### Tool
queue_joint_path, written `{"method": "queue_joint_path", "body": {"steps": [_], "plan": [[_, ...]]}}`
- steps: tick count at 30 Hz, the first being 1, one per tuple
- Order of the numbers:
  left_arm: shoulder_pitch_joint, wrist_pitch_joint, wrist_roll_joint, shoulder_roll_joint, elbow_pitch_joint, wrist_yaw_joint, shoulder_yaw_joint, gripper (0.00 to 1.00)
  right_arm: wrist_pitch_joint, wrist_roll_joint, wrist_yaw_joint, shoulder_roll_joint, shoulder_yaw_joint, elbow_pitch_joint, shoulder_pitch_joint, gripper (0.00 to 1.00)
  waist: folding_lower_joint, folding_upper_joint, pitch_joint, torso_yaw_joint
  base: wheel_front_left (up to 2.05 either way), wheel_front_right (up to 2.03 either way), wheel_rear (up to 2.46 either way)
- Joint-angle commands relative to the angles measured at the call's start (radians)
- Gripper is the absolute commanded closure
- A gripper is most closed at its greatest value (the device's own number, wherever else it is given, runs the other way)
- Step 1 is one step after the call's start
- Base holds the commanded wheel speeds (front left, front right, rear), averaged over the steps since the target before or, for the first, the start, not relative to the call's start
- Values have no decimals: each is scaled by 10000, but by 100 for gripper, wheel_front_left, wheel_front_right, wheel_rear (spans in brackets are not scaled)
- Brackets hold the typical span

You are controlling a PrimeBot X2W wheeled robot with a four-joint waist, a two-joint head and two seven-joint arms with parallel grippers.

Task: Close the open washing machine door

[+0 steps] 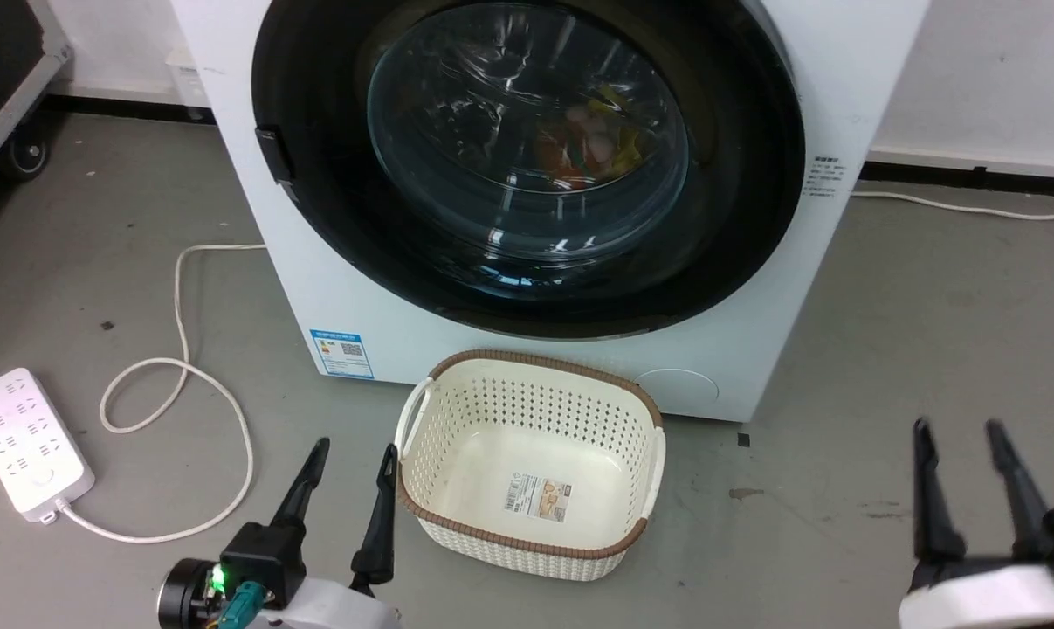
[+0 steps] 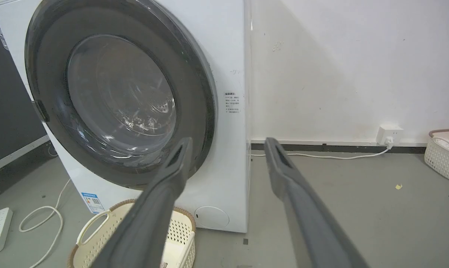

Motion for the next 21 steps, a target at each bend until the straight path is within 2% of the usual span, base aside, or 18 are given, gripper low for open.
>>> {"method": "queue_joint_path", "body": {"steps": [1,15,16,21], "plan": [[83,-55,-2,19,114,15,-7,0,-2,-176,-6,104,25,-73,296,0,1,0,-29,30,0,0,0],[-67,-55,36,75,300,164,-54,0,49,-464,-6,179,338,-77,685,0,1,0,-87,47,0,0,0],[8,0,4,23,297,117,-54,100,15,-453,0,138,332,-69,540,100,1,0,-90,48,0,0,0],[11,41,17,10,271,113,-40,100,46,-465,2,137,347,-78,524,100,2,0,-94,44,0,0,0]]}}
